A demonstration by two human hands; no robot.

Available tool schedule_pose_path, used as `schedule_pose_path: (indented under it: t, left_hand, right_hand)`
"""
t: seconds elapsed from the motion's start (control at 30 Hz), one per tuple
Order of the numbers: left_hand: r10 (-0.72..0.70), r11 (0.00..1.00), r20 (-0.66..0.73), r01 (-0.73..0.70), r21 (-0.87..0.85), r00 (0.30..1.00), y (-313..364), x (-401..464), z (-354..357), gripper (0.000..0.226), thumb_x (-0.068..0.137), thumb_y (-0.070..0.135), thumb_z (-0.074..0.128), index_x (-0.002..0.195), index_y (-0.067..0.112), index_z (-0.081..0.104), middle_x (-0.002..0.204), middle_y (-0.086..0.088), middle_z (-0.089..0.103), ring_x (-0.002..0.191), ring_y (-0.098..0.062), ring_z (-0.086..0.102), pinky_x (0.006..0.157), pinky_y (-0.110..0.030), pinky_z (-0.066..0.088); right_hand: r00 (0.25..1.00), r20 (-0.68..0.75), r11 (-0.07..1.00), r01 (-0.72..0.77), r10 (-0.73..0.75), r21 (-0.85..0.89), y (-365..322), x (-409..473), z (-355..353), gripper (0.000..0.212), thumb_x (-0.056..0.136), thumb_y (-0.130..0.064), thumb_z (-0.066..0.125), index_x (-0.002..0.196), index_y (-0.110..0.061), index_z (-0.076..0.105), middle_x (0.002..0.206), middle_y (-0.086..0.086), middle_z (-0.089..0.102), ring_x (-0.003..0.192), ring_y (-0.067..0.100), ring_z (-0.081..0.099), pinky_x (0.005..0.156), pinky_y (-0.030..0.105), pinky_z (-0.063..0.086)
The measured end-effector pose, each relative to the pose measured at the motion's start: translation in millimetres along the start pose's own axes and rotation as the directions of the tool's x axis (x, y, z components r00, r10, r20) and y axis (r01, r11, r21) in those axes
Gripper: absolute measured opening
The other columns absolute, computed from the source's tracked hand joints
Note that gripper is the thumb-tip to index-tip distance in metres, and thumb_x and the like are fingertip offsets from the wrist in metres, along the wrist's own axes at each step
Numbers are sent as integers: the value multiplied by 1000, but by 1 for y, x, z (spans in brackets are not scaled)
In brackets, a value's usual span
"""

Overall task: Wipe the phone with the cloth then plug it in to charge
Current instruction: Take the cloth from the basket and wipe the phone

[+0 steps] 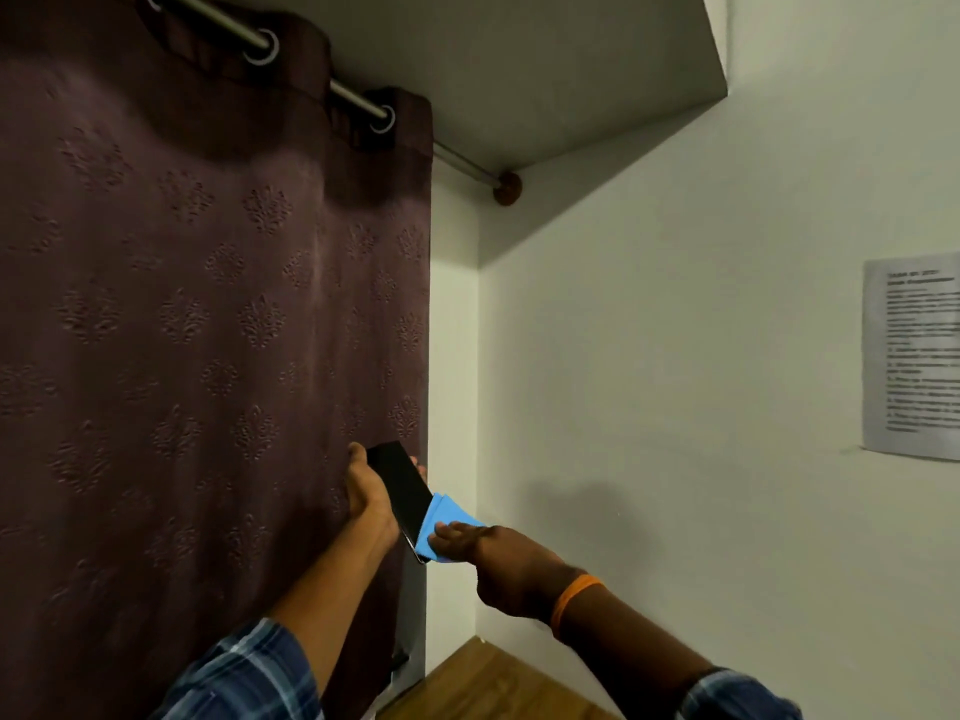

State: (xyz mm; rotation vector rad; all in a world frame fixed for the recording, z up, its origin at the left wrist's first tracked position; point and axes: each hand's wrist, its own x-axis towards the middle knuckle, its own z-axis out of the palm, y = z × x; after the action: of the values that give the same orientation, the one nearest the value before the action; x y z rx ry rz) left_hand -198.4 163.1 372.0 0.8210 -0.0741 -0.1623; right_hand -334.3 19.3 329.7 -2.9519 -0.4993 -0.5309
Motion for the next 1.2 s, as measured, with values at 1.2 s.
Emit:
schedule_pose_path:
  t: [1.2]
  left_hand:
    - [-25, 946, 50, 8, 323, 998, -6, -23, -16, 67, 78, 65, 67, 106, 5, 74, 102, -25, 74, 94, -43, 71, 90, -59, 56]
  right_hand:
    - [959, -120, 897, -189, 256, 400, -22, 9, -28, 72, 84, 3, 45, 148, -29, 48, 142, 5, 59, 123, 23, 58, 99, 26, 48]
